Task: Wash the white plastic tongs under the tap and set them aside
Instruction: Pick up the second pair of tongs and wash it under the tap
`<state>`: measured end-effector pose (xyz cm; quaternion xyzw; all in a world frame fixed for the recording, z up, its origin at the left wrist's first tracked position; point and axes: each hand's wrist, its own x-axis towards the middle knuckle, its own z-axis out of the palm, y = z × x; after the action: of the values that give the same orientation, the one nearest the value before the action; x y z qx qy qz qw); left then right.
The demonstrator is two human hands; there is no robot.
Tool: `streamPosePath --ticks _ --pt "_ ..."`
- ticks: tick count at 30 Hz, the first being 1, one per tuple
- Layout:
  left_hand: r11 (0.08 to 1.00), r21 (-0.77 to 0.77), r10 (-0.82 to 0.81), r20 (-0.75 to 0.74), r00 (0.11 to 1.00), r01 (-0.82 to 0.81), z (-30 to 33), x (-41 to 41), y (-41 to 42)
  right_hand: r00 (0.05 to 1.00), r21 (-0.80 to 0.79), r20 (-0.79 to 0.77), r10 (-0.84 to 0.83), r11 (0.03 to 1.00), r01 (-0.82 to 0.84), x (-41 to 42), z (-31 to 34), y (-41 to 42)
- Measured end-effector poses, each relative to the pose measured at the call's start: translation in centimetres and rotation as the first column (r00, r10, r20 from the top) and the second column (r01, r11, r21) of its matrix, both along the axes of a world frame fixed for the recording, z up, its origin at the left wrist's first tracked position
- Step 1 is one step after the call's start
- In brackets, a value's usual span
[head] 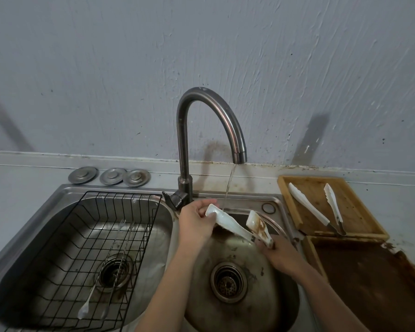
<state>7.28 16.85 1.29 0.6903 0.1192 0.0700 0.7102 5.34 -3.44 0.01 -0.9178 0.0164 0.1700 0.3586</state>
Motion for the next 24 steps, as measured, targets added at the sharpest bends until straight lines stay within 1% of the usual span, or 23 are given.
streamPosePath --ticks 3,7,10,13,14,16,17,19,20,21,22,24 --pt "0.996 0.084 0.008 0.05 0.999 -0.012 0.8 -0.1 0.1 1.0 0.05 0.009 -0.007 0.999 0.007 -0.2 -0.2 0.5" --pt "0.977 0.203 0.047 0.061 0.997 -0.059 0.8 -0.3 0.1 0.999 0.052 0.038 -0.029 0.998 0.027 -0.3 -0.3 0.6" --pt "0.953 0.297 0.078 -0.027 0.997 -0.067 -0.4 -0.5 0.1 0.993 0.096 0.079 -0.088 0.992 0.081 -0.2 -0.1 0.0" --pt "0.946 0.322 0.033 -0.161 0.986 0.021 -2.2 -0.8 -0.5 0.981 0.117 0.112 -0.159 0.982 0.146 0.0 0.3 -1.2" --pt "0.953 0.295 -0.004 -0.196 0.981 0.063 -2.7 -1.0 -0.9 0.98 0.104 0.114 -0.162 0.983 0.15 0.1 0.4 -1.8" --pt "0.975 0.134 -0.137 -0.263 0.955 0.177 -3.5 -1.1 -1.5 0.98 0.081 0.098 -0.171 0.983 0.163 0.4 0.4 -2.9" --pt "0.964 0.05 -0.236 -0.3 0.925 0.262 -3.6 -1.2 -1.6 0.978 0.093 0.083 -0.191 0.979 0.184 0.4 0.4 -3.4" --pt "0.902 -0.067 -0.42 -0.366 0.831 0.426 -3.4 -1.1 -1.3 0.968 0.128 0.049 -0.245 0.963 0.237 0.5 0.3 -4.2" --pt "0.875 -0.116 -0.476 -0.378 0.794 0.47 -3.3 -1.0 -1.1 0.966 0.135 0.039 -0.256 0.959 0.249 0.5 0.1 -4.5" --pt "0.864 -0.142 -0.499 -0.381 0.779 0.484 -3.3 -0.7 -0.8 0.966 0.139 0.033 -0.255 0.959 0.249 0.4 -0.2 -4.6" --pt "0.873 -0.151 -0.485 -0.376 0.79 0.464 -3.3 -0.5 -0.7 0.967 0.151 0.028 -0.253 0.957 0.246 0.4 -0.4 -4.5" --pt "0.937 -0.091 -0.346 -0.377 0.859 0.338 -3.1 -0.2 -1.1 0.97 0.164 0.04 -0.241 0.959 0.231 0.3 -0.8 -3.9"
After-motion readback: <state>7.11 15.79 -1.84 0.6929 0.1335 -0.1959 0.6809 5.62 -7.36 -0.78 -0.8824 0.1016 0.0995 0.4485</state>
